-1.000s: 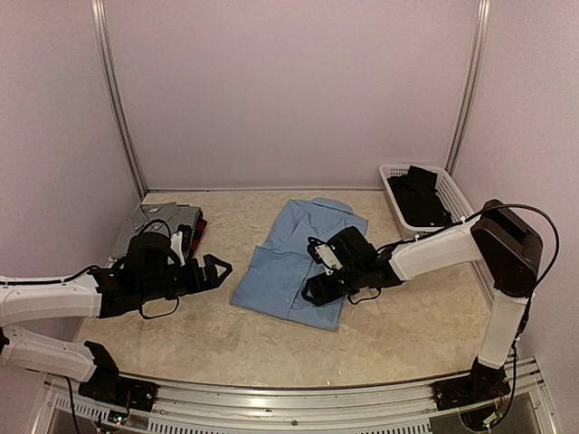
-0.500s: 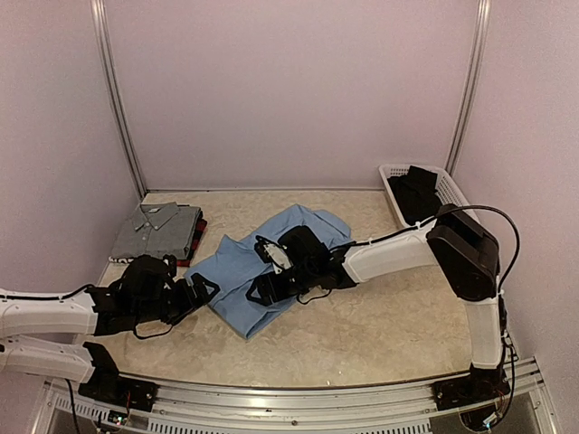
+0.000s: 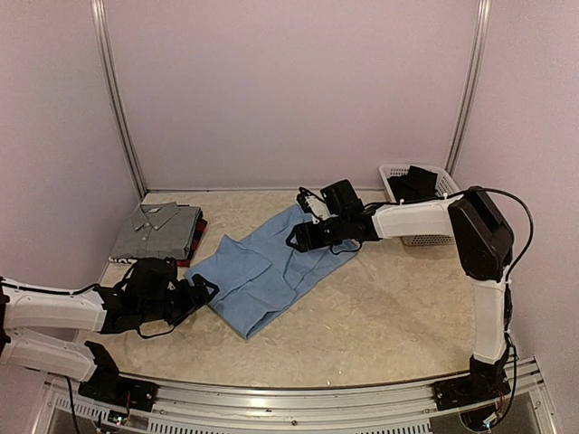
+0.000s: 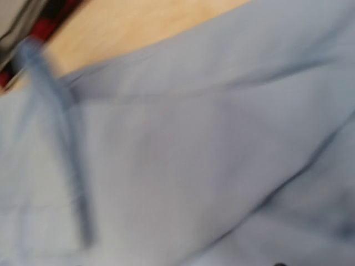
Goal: Fold and stack the long sleeve shirts
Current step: Rotate the 2/3-rectangle-folded shirt from the center of the board.
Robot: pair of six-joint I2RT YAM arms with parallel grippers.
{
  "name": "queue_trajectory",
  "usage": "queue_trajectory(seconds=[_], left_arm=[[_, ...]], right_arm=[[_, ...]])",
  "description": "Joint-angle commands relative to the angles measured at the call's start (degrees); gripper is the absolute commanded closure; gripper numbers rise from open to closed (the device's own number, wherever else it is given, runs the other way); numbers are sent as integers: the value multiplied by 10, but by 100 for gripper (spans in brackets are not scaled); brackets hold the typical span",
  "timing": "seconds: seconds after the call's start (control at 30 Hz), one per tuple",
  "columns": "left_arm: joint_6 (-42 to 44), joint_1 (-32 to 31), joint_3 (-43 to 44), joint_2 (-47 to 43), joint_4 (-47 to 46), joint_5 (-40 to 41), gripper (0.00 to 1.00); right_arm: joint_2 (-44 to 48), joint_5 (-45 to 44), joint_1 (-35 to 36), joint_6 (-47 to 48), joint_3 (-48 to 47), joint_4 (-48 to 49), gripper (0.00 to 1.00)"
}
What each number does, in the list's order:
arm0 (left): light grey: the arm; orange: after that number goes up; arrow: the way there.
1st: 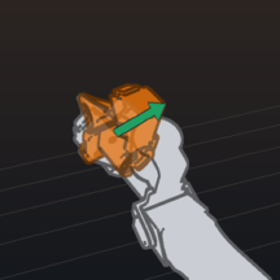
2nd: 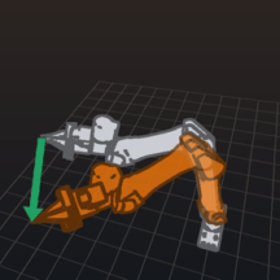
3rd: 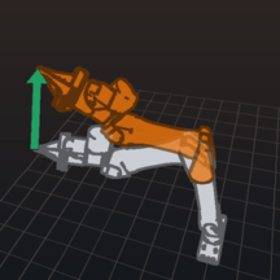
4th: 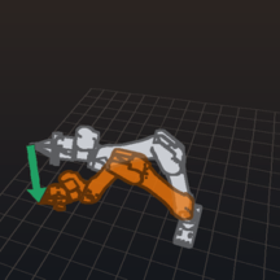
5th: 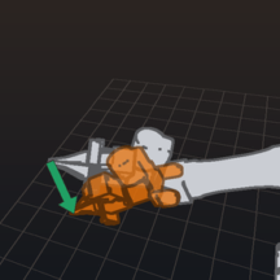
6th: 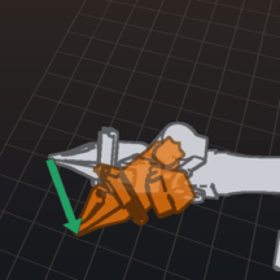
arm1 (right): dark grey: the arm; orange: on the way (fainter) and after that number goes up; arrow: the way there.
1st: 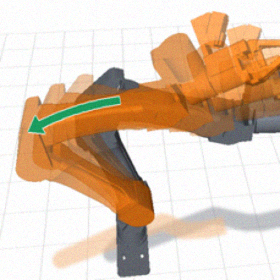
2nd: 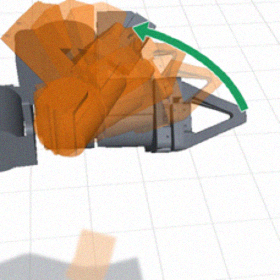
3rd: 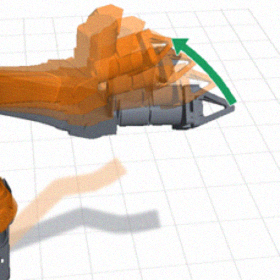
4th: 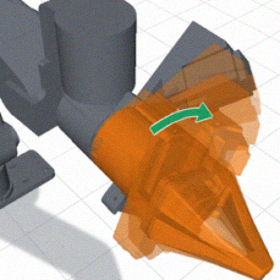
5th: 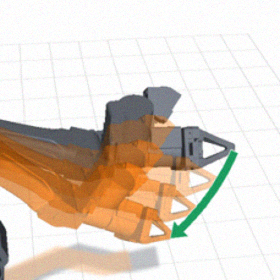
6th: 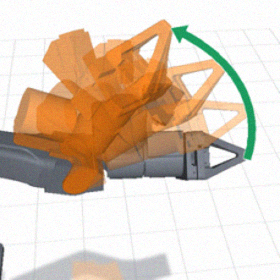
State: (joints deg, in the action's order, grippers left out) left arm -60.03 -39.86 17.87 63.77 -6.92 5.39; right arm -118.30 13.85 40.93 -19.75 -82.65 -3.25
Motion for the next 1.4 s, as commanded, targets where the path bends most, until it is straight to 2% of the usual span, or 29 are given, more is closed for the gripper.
queue_trajectory(seconds=[0.0, 0.13, 0.47, 0.6, 0.83, 0.97, 1.13, 1.37], left_arm=[[2, 11, -5, 14, -30, -3, 5], [27, 33, 11, 35, -33, -27, 9], [36, 48, 22, 70, -37, -49, 10], [42, 61, 15, 76, -40, -67, 9], [66, 78, 6, 69, -51, -106, 11], [96, 84, 16, 95, -74, -145, 12], [111, 95, 35, 150, -102, -194, 12], [105, 97, 42, 204, -148, -236, 16]], right_arm=[[-59, -6, -31, 31, -51, -31, 31], [-80, -7, -44, 36, -58, -38, 33], [-80, -17, -61, 25, -5, -38, 35], [-50, -23, -61, 9, 56, -29, 36], [51, -38, -58, -36, 222, 23, 37], [84, -52, -53, -42, 261, 18, 38], [115, -56, -52, -35, 271, 15, 38], [136, -88, -52, 8, 213, -20, 37]])
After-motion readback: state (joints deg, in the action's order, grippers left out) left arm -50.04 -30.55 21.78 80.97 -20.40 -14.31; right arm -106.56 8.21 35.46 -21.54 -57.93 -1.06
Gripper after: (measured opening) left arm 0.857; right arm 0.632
